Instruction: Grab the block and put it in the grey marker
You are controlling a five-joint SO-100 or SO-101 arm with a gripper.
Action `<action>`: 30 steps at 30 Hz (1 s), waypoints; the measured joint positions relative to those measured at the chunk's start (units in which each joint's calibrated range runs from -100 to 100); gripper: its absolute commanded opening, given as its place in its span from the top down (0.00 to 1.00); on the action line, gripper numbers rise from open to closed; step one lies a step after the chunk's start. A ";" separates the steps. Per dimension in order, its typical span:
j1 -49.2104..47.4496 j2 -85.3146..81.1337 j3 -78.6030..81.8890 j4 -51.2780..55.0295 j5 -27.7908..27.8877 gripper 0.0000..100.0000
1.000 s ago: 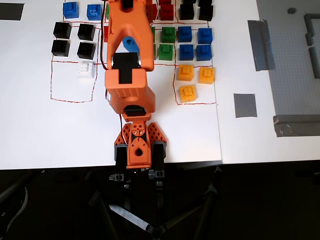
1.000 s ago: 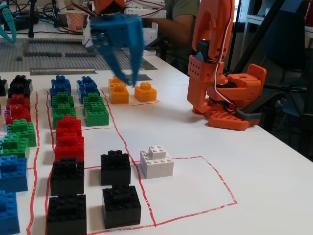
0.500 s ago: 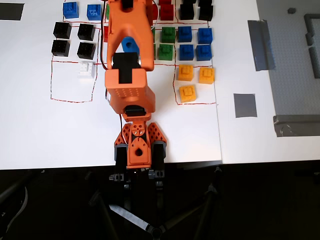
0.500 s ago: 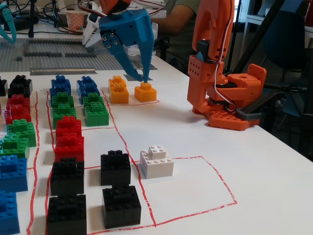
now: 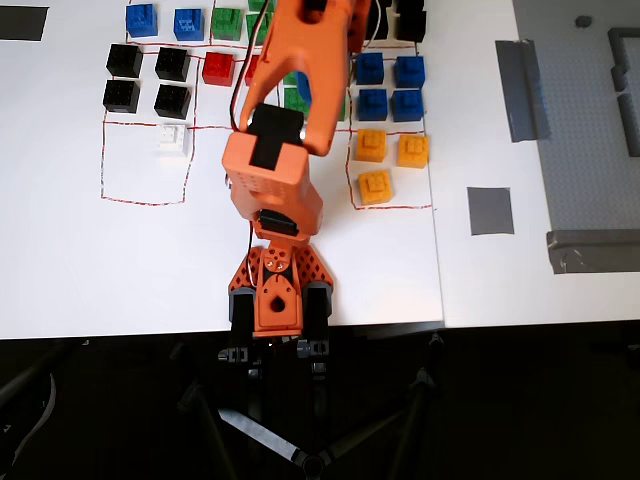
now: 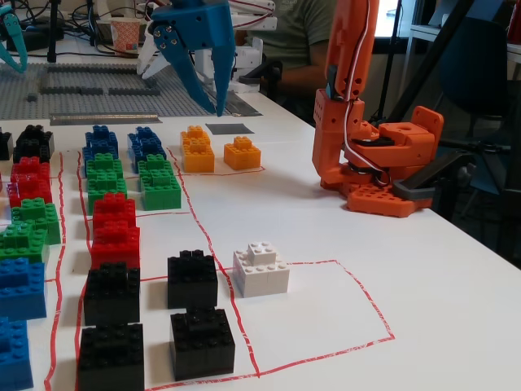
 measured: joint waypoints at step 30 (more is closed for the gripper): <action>34.14 5.31 3.24 0.00 30.53 0.80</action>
